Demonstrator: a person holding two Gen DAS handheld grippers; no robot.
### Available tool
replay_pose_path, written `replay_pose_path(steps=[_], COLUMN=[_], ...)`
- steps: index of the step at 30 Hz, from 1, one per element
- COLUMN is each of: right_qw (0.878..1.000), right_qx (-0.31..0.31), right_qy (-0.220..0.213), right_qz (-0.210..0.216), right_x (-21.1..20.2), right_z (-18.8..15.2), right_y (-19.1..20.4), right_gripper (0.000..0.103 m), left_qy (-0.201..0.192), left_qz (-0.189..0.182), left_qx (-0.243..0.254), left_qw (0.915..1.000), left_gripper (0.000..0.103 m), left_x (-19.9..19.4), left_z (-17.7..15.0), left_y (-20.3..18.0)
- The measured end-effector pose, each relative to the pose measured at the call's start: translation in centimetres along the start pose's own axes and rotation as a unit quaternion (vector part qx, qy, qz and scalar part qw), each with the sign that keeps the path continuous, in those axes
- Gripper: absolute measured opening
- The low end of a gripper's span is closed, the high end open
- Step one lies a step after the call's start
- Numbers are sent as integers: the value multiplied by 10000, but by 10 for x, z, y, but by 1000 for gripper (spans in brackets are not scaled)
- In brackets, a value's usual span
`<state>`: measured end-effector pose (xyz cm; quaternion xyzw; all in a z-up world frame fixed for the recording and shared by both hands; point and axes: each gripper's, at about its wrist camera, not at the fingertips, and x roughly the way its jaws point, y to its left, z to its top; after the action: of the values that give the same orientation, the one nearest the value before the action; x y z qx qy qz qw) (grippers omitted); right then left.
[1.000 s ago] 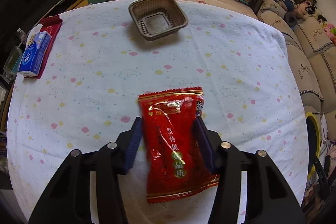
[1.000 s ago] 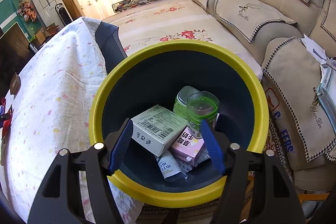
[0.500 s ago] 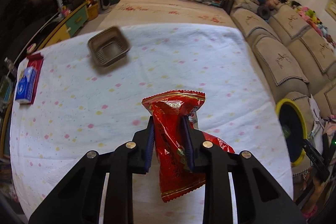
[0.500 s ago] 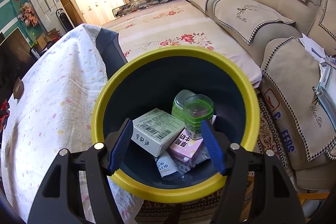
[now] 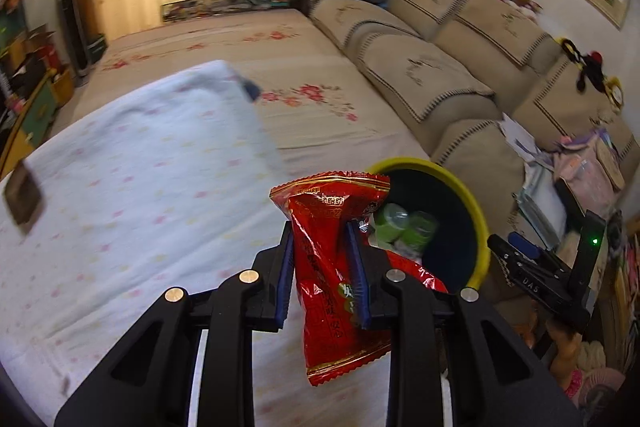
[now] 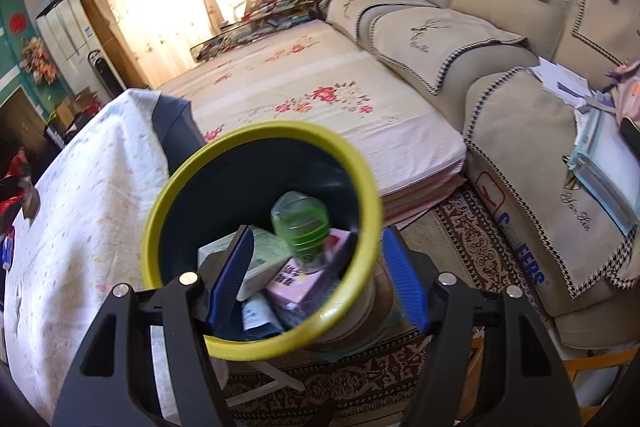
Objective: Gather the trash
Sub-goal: 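Carry the red snack bag over the bin and open the left gripper, then reach the right gripper to the brown plastic tray and grasp it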
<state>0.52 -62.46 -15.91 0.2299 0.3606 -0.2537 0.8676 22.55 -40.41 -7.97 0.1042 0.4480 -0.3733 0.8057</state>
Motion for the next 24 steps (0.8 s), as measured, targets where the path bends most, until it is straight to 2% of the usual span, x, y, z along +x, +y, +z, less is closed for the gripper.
replay_pose_path(steps=[5, 9, 13, 16, 17, 19, 21, 24], right_qw=[9998, 9995, 9995, 9994, 9994, 9994, 9995, 9997], right_qx=[186, 294, 317, 331, 338, 333, 309, 227], right_qy=[-58, -46, -46, -68, -79, -81, -73, -47], right_qz=[-27, -42, -37, -20, -17, -2, 19, 76], right_x=[-5, -5, -7, -10, -10, -11, -11, -10], right_z=[1, -1, -2, -2, -2, -2, -2, -4], right_y=[-25, -39, -46, -48, -48, -46, -44, -35], right_gripper=[64, 64, 64, 64, 64, 64, 64, 64], left_qy=[287, 514, 711, 805, 805, 728, 614, 294], left_qz=[-183, -244, -210, -131, -134, -142, -179, -161], left_qx=[375, 559, 608, 562, 528, 467, 437, 334], left_qw=[9987, 9968, 9954, 9951, 9953, 9962, 9970, 9989], left_gripper=[26, 29, 37, 50, 56, 62, 62, 68], left_x=[47, 86, 123, 141, 143, 138, 128, 98], left_z=[9, 15, 17, 15, 14, 11, 8, 3], left_y=[-61, -94, -110, -113, -110, -104, -95, -76])
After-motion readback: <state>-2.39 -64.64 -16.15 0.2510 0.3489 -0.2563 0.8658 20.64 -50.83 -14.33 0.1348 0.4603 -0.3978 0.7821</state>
